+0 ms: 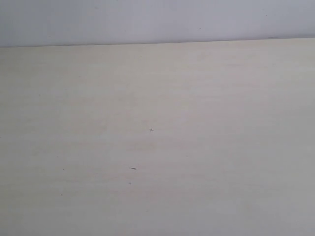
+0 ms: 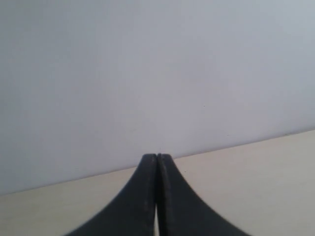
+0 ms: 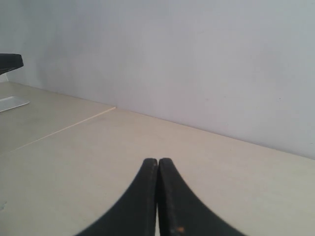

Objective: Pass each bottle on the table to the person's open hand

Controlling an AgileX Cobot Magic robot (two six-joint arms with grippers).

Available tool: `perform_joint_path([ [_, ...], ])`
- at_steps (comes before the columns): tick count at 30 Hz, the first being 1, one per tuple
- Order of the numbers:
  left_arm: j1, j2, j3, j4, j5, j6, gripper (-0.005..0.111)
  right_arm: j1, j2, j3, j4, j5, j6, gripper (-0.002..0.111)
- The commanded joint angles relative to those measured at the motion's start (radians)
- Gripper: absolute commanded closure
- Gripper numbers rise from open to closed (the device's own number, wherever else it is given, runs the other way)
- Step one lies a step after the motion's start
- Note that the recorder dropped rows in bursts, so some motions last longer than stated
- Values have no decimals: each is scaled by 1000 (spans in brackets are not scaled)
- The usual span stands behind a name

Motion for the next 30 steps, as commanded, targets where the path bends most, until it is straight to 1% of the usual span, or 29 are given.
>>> perform_joint_path([
  [1, 3, -60, 4, 4, 31, -1, 107, 2, -2, 6, 0, 1, -5, 108],
  [7, 3, -62, 4, 8, 33, -1, 107, 2, -2, 6, 0, 1, -5, 108],
  [11, 4, -60, 4, 47, 59, -1, 107, 2, -2, 6, 0, 1, -5, 108],
  [15, 24, -62, 4, 75, 106, -1, 107, 2, -2, 6, 0, 1, -5, 108],
  [19, 27, -62, 4, 85, 106, -1, 107, 2, -2, 6, 0, 1, -5, 108],
  [23, 54, -62, 4, 89, 111, -11, 107, 2, -2, 6, 0, 1, -5, 108],
  [25, 71, -63, 4, 104, 119, -63, 107, 2, -2, 6, 0, 1, -5, 108],
  [27, 97, -65, 4, 171, 136, -159, 107, 2, -2, 6, 0, 1, -5, 108],
  [30, 151, -70, 4, 343, 164, -410, 107, 2, -2, 6, 0, 1, -5, 108],
])
